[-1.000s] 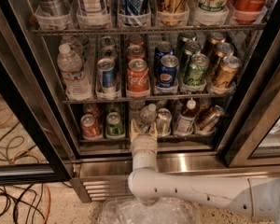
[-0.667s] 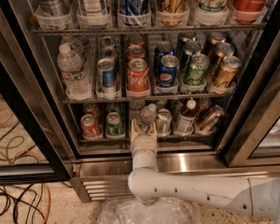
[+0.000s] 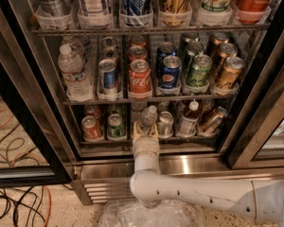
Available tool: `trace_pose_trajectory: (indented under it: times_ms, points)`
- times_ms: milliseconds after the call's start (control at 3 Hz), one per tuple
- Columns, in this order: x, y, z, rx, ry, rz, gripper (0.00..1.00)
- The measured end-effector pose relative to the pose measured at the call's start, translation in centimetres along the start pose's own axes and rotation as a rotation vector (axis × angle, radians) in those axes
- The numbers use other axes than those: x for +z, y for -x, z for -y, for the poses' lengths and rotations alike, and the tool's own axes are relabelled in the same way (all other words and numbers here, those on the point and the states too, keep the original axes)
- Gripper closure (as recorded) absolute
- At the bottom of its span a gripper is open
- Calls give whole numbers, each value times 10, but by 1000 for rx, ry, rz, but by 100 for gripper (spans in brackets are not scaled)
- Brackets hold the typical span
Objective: Pick water bottle from bottom shelf of fridge
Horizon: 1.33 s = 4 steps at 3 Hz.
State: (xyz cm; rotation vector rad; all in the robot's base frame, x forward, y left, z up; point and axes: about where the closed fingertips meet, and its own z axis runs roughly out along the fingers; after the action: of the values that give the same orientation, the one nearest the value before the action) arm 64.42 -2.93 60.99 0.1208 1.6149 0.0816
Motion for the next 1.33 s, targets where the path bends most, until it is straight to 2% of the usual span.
trace_pose_trajectory:
  times_ms: [333,1000,1333]
  points:
    - [0,2,-1,1,2,4,100]
    - [-25,40,14,63,-28,102,100]
    - [-41,56,21,75,-33,129,100]
